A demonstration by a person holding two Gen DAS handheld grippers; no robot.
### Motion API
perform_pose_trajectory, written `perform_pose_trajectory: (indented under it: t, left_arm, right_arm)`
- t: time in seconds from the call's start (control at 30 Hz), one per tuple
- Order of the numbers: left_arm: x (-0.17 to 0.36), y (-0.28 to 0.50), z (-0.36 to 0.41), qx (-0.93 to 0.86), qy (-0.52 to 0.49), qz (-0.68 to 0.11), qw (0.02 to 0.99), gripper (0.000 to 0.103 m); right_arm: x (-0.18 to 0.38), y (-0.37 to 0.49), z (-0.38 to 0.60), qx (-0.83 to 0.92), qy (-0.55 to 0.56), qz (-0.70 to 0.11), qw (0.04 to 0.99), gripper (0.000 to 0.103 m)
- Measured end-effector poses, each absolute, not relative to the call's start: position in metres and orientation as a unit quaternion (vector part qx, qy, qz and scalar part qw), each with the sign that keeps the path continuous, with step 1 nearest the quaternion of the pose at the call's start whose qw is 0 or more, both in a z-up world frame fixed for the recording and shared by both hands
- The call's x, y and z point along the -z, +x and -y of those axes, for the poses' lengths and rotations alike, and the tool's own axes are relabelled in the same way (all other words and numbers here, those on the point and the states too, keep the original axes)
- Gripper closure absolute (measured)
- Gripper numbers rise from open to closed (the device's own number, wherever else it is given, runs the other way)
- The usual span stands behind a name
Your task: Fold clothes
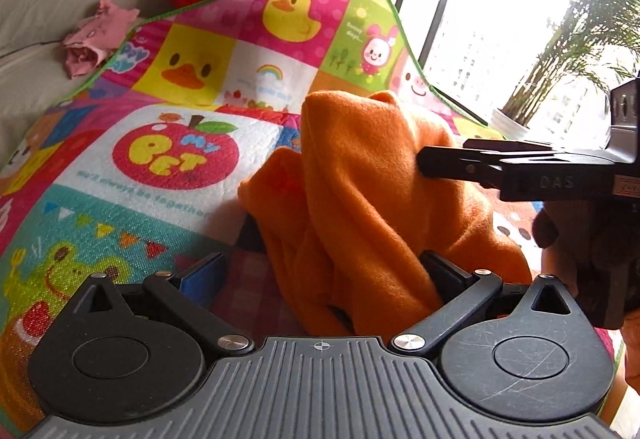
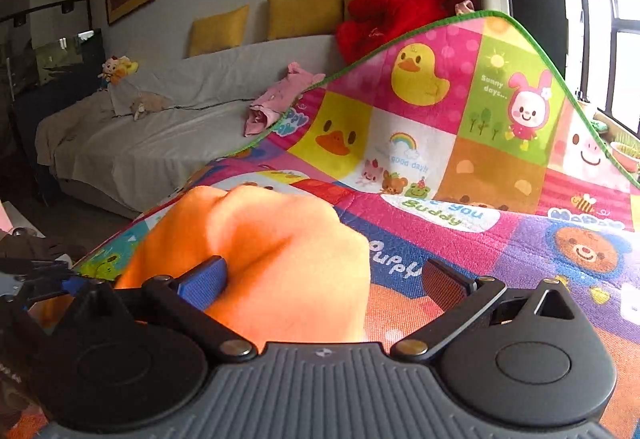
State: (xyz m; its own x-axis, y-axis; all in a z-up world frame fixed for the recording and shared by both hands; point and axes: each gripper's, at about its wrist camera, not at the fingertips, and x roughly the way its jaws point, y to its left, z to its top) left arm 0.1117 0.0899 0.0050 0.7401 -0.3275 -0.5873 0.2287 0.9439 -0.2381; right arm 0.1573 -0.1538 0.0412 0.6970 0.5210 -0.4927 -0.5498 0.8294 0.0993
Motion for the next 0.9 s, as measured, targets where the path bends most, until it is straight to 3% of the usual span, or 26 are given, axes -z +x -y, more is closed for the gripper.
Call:
perform_pose_trajectory:
  t: [0.23, 0.47, 0.67, 0.8, 0.9]
  left_arm:
    - [-0.003, 0.115, -0.082, 0.160, -0.071, -0.334, 0.926, 0.000]
    - [-0.022, 0.112, -0.092, 0.169, -0.085, -0.315, 0.930, 0.000]
    - [-0.011, 0.130, -0.097, 0.154, -0.088, -0.339, 0.924, 0.000]
    - [0.002, 0.136, -0.114, 0.168, -0.141, -0.357, 0.908, 0.000]
    - [-0.002, 0.136, -0.124, 0.181, -0.174, -0.355, 0.900, 0.000]
  right_arm:
    - [-0.023, 0.120, 0.158, -0.284, -0.087, -0.262, 0.918, 0.000]
    - [-0.016, 0.124, 0.156, -0.282, -0.072, -0.276, 0.916, 0.000]
    - [-0.008, 0.144, 0.167, -0.306, 0.005, -0.312, 0.899, 0.000]
    - [0.009, 0.171, 0.184, -0.349, 0.131, -0.385, 0.844, 0.000]
    - [0.015, 0.167, 0.182, -0.358, 0.132, -0.381, 0.842, 0.000]
